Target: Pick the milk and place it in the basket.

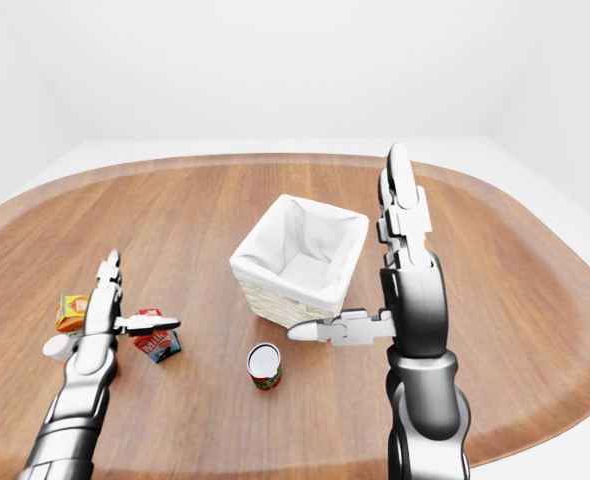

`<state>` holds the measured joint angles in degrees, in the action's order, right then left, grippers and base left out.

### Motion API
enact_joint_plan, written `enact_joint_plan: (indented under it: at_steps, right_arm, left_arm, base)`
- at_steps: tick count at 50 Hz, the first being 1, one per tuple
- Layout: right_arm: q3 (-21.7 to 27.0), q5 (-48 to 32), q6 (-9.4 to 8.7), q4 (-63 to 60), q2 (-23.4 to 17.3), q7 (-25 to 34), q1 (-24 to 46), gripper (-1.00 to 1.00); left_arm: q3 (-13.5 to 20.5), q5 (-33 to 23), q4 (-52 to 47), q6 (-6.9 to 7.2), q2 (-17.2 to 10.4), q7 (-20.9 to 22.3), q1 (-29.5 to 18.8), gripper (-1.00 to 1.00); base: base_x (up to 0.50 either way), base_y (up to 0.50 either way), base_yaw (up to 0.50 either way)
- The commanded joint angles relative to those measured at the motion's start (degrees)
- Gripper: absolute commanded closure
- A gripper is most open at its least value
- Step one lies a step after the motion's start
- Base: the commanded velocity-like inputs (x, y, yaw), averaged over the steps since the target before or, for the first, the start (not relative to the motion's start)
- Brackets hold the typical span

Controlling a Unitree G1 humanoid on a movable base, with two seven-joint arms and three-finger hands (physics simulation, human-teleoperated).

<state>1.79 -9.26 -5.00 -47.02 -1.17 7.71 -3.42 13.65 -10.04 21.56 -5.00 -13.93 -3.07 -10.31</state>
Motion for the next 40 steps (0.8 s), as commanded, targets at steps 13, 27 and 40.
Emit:
enact_joint_plan:
  at_steps: [13, 27, 40]
  right_arm:
    - [0.1, 0.0, 0.0, 0.6, 0.0, -0.1, 0.0, -1.0]
    - [0.1, 0.0, 0.0, 0.1, 0.0, -0.1, 0.0, -1.0]
    - [0.2, -0.1, 0.0, 0.2, 0.0, -0.2, 0.1, -1.0]
  left_arm:
    - [-1.7, 0.3, 19.0, 0.0, -2.8, -4.6, -6.0, -1.0]
    - [-2.2, 0.9, 24.8, 0.0, -3.5, -5.8, -7.3, -1.0]
    - [-3.1, 2.0, 29.8, 0.0, -3.4, -5.2, -8.2, -1.0]
  base:
    - [0.0, 0.0, 0.0]
    - [0.0, 0.0, 0.0]
    - [0.0, 0.0, 0.0]
